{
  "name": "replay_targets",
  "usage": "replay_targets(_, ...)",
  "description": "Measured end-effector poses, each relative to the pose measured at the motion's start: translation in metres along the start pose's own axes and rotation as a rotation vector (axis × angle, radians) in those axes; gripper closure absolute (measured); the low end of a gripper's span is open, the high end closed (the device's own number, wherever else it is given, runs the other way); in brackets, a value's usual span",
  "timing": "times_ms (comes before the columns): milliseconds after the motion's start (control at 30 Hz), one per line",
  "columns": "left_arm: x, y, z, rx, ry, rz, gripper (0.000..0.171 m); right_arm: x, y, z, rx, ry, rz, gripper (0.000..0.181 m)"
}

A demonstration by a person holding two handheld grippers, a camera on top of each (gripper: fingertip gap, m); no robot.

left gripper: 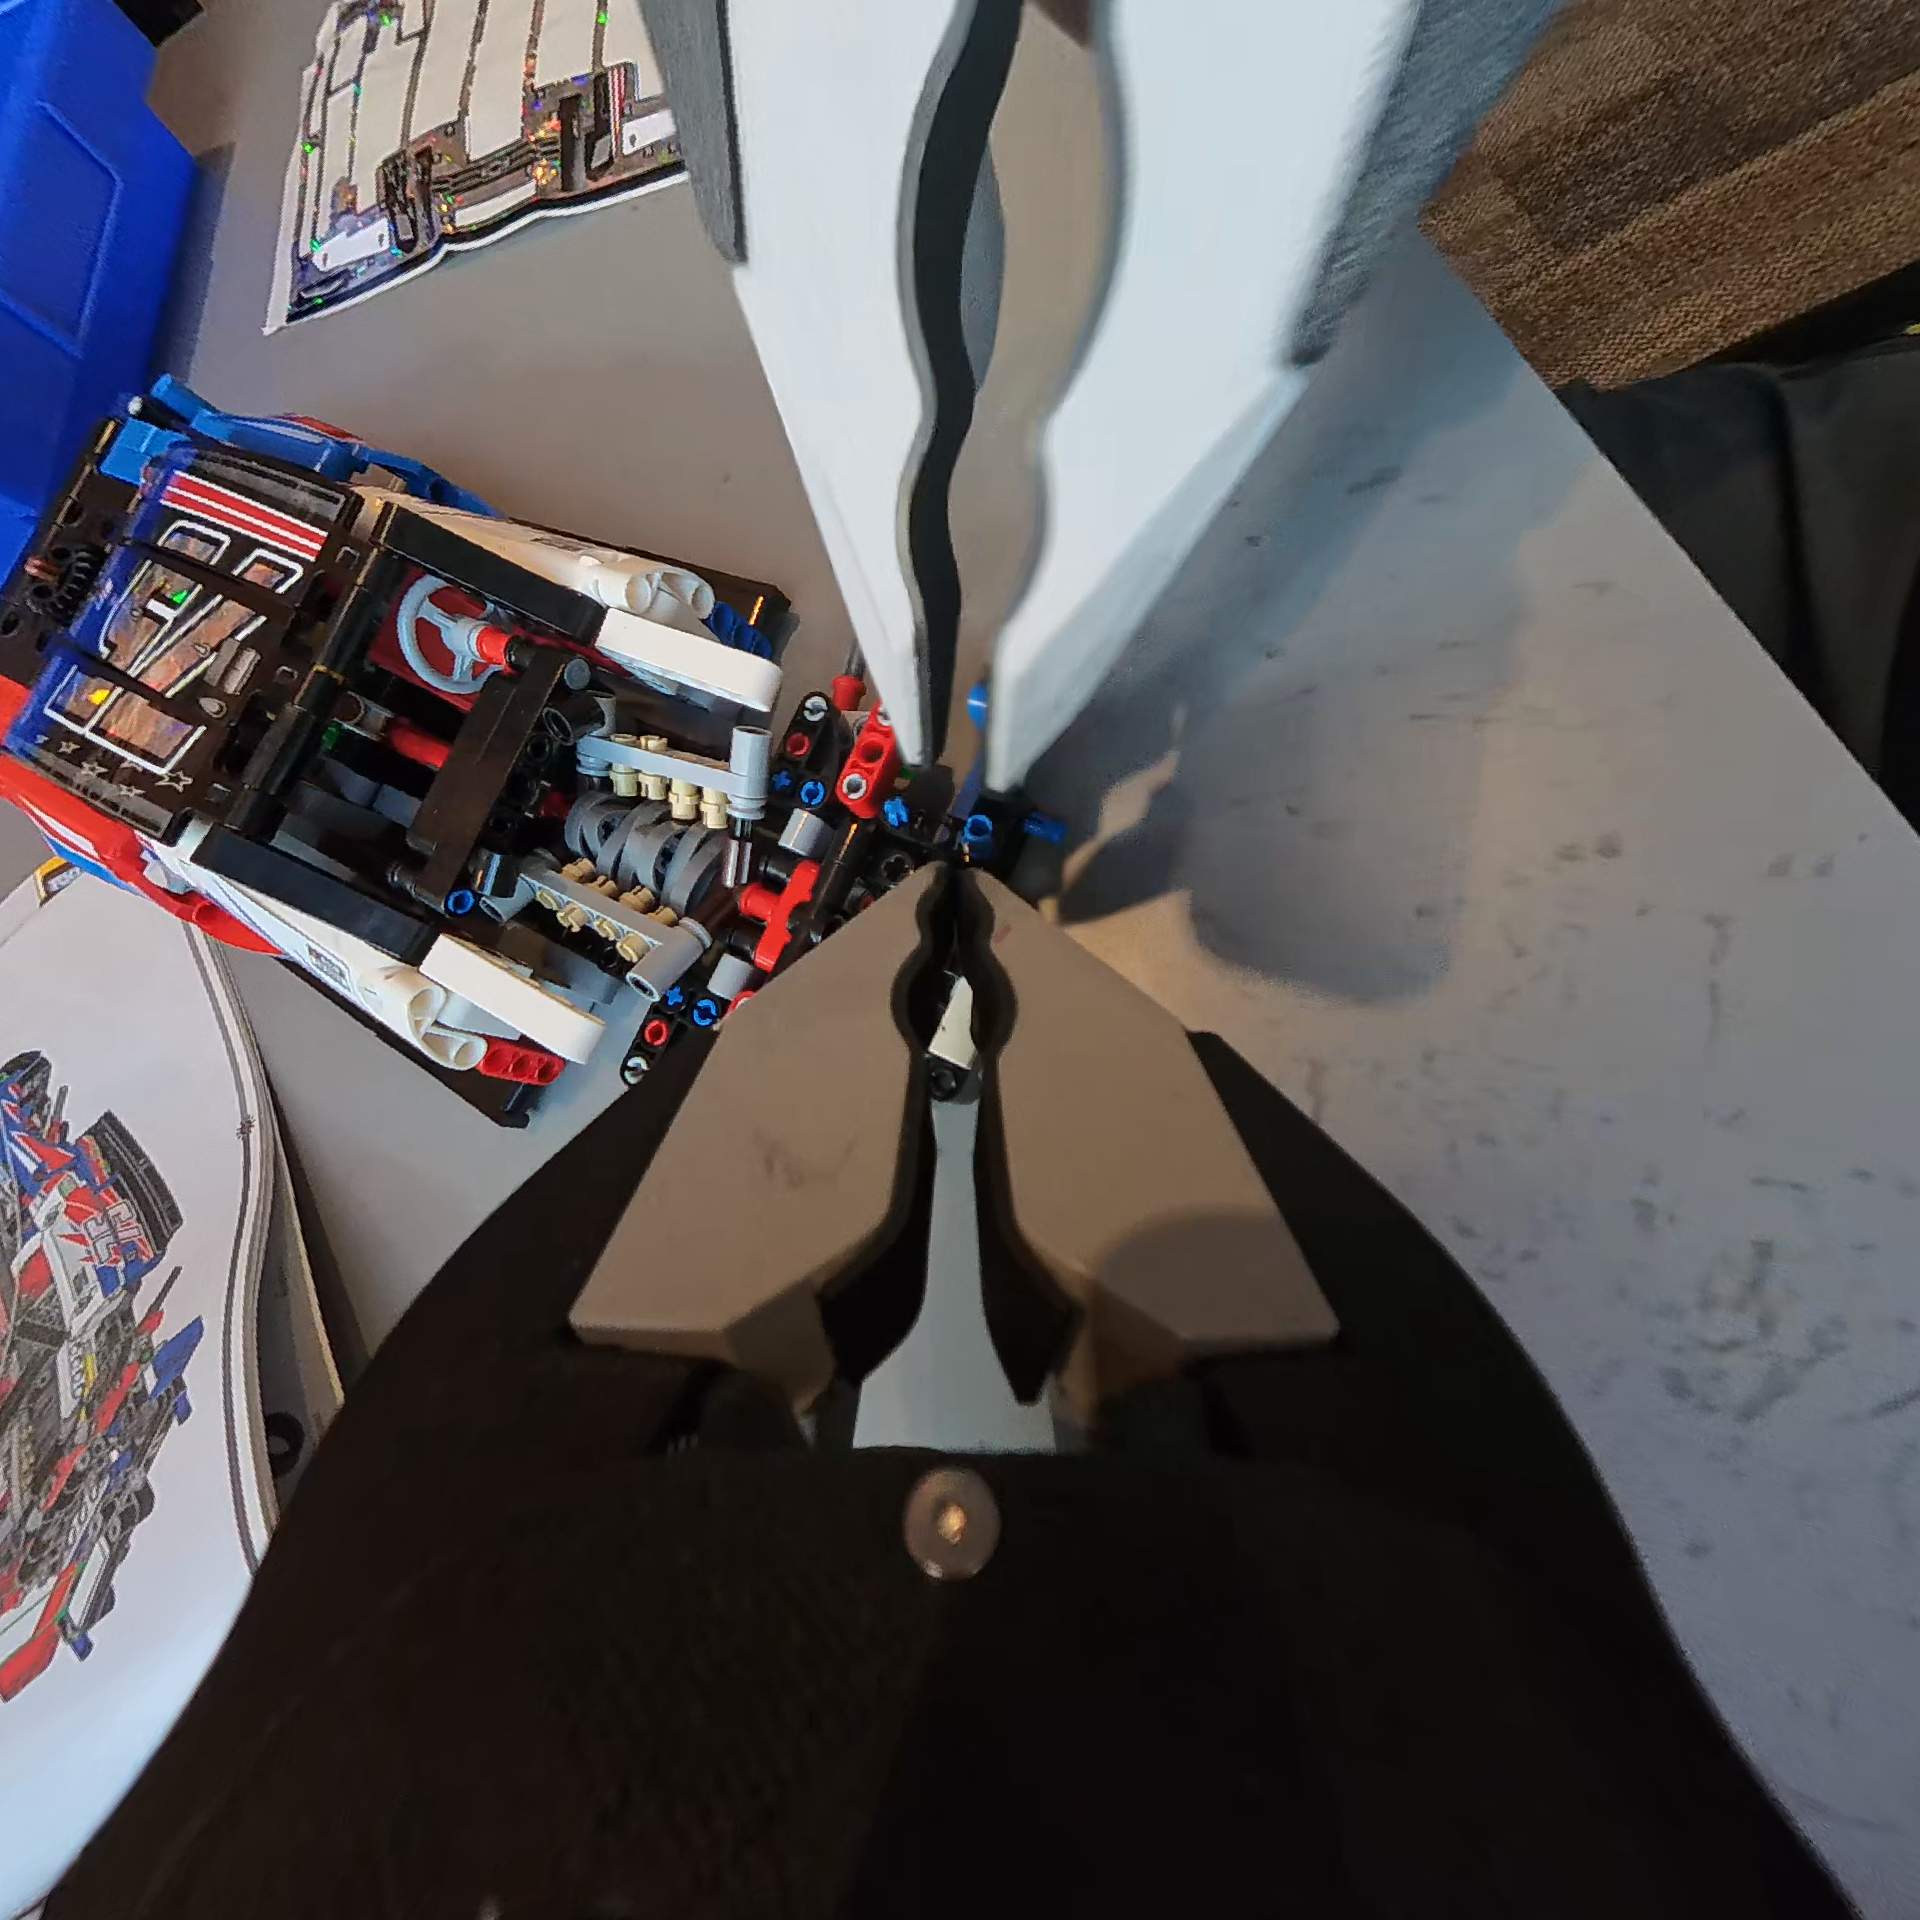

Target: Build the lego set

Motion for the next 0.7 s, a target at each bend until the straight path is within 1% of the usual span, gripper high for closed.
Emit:
replay_targets(33,0.0,0.001,0.0,-0.009,0.002,-0.002,0.171,-0.002,0.003,0.002,-0.019,-0.024,0.012,0.168)
replay_targets(100,0.0,0.002,0.0,-0.032,-0.002,-0.009,0.171,0.0,0.004,-0.001,-0.043,-0.001,-0.007,0.164)
replay_targets(200,0.0,0.004,-0.001,-0.063,-0.012,-0.018,0.171,0.013,0.004,-0.005,-0.092,0.07,-0.063,0.165)
replay_targets(267,0.001,0.005,-0.002,-0.075,-0.016,-0.019,0.171,0.019,0.003,-0.004,-0.117,0.096,-0.102,0.17)
replay_targets(367,0.001,0.006,-0.003,-0.095,-0.029,-0.027,0.171,0.019,0.002,0.0,-0.144,0.134,-0.11,0.172)
replay_targets(500,0.001,0.007,-0.003,-0.135,-0.045,-0.05,0.171,0.019,0.001,0.0,-0.181,0.151,-0.122,0.171)
replay_targets(567,0.002,0.008,-0.003,-0.149,-0.049,-0.054,0.171,0.015,-0.002,0.003,-0.182,0.141,-0.148,0.165)
replay_targets(600,0.002,0.008,-0.003,-0.151,-0.05,-0.054,0.171,0.013,-0.002,0.004,-0.18,0.118,-0.155,0.163)
replay_targets(633,0.002,0.008,-0.003,-0.15,-0.05,-0.053,0.171,0.012,-0.001,0.005,-0.172,0.1,-0.149,0.158)
replay_targets(700,0.002,0.008,-0.003,-0.152,-0.048,-0.054,0.171,0.017,-0.001,0.003,-0.162,0.12,-0.138,0.156)
Point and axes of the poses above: each gripper's, where its closed fingertips meet, x out along the fingers, z out of its top, y = z × x across the jaws, the point moved 8 cm from there along -x, back along the fingers, and after that the axes turned 10 degrees about y, right-handed, at the moved point
